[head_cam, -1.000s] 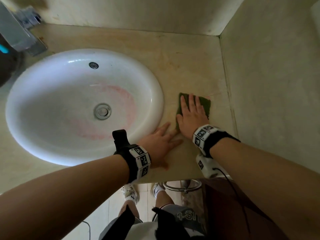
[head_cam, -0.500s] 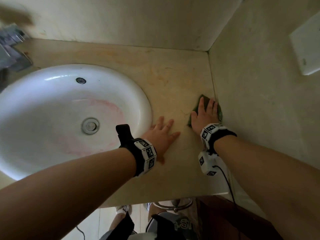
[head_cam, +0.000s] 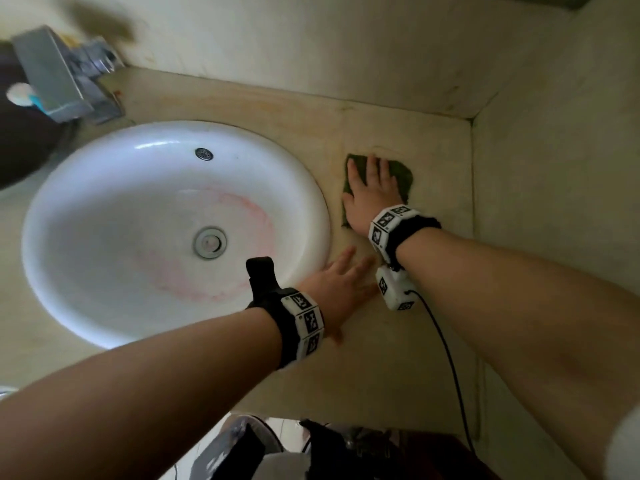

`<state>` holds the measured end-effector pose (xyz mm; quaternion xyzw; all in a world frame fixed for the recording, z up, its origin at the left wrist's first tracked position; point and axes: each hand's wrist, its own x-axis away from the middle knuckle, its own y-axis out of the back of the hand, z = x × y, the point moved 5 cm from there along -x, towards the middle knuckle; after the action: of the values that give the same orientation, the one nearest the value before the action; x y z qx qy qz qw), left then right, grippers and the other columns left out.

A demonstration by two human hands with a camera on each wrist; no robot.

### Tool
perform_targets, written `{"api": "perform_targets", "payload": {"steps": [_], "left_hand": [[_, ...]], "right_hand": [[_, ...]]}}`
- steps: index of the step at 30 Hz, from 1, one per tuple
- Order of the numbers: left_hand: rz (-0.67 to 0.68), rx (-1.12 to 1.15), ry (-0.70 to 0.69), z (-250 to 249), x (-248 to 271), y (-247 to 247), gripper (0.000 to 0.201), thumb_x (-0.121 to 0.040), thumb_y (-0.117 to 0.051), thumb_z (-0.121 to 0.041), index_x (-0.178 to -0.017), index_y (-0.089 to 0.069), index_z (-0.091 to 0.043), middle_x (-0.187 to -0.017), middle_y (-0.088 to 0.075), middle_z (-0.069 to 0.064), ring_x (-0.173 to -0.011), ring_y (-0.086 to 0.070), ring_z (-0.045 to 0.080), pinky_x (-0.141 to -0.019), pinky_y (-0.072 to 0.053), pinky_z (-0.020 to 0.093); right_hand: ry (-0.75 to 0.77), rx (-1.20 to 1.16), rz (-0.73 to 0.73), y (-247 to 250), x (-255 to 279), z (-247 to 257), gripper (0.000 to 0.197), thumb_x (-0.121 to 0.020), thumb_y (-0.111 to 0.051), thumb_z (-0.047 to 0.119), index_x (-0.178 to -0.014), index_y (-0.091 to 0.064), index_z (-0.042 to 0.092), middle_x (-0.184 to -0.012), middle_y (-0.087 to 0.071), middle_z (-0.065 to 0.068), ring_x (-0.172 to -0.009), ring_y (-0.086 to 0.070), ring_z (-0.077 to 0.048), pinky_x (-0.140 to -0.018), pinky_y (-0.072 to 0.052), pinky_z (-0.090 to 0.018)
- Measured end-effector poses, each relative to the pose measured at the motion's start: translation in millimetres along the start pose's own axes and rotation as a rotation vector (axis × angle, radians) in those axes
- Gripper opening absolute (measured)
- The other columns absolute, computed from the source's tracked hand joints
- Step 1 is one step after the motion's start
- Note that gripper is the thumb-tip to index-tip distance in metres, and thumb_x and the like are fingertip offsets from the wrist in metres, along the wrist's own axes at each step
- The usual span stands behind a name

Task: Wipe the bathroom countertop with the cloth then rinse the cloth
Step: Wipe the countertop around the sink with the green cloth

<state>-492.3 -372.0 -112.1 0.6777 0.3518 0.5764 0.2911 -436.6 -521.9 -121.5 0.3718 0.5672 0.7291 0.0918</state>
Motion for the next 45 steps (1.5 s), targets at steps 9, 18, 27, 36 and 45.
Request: {"api": "perform_targets", "payload": {"steps": [9, 18, 27, 36, 45], "left_hand": [[-0.183, 0.171, 0.03, 23, 3, 40, 0.051, -0.09, -0.06, -0.027, -0.139, -0.044, -0.024, -0.144, -0.038, 0.006, -0.13, -0.041, 0.03, -0.097, -0.048, 0.045], [-0.08, 0.06, 0.036, 83, -72, 100, 0.063, -0.098, -0.05, -0.032, -0.153, -0.018, -0.029, -0.162, -0.002, 0.003, -0.148, -0.001, 0.031, -0.117, -0.02, 0.049], [-0.039, 0.127, 0.053, 119, -85, 98, 0.074, -0.094, -0.053, -0.047, -0.153, -0.01, -0.036, -0.162, 0.009, -0.002, -0.148, 0.008, 0.027, -0.118, -0.011, 0.053], [-0.019, 0.128, 0.251, 193, -72, 106, 0.076, -0.094, -0.051, -0.047, -0.152, -0.002, -0.039, -0.161, 0.014, -0.001, -0.147, 0.011, 0.032, -0.117, -0.011, 0.057], [0.029, 0.04, 0.036, 148, -84, 96, 0.079, -0.093, -0.052, -0.048, -0.152, 0.0, -0.041, -0.161, 0.017, -0.003, -0.147, 0.015, 0.031, -0.117, -0.007, 0.058]], "right_hand": [[-0.267, -0.297, -0.156, 13, 57, -58, 0.072, -0.098, -0.045, 0.033, -0.154, -0.004, 0.012, -0.162, 0.001, -0.011, -0.149, 0.0, -0.028, -0.12, -0.008, -0.039], [-0.348, -0.155, 0.115, -28, 79, -53, 0.11, -0.081, -0.059, 0.063, -0.154, 0.004, 0.01, -0.161, 0.008, -0.009, -0.148, 0.008, -0.03, -0.122, -0.003, -0.039], [-0.368, -0.189, 0.193, -21, 74, -55, 0.122, -0.073, -0.067, 0.064, -0.152, 0.014, 0.019, -0.16, 0.017, -0.005, -0.147, 0.012, -0.033, -0.12, -0.007, -0.041], [-0.368, -0.217, 0.229, -14, 76, -51, 0.12, -0.077, -0.068, 0.057, -0.152, 0.016, 0.017, -0.159, 0.021, -0.006, -0.147, 0.015, -0.032, -0.121, -0.004, -0.04], [-0.418, -0.071, 0.297, -8, 61, -45, 0.13, -0.068, -0.066, 0.07, -0.15, 0.019, 0.016, -0.159, 0.019, -0.012, -0.145, 0.01, -0.041, -0.12, -0.004, -0.047]]}}
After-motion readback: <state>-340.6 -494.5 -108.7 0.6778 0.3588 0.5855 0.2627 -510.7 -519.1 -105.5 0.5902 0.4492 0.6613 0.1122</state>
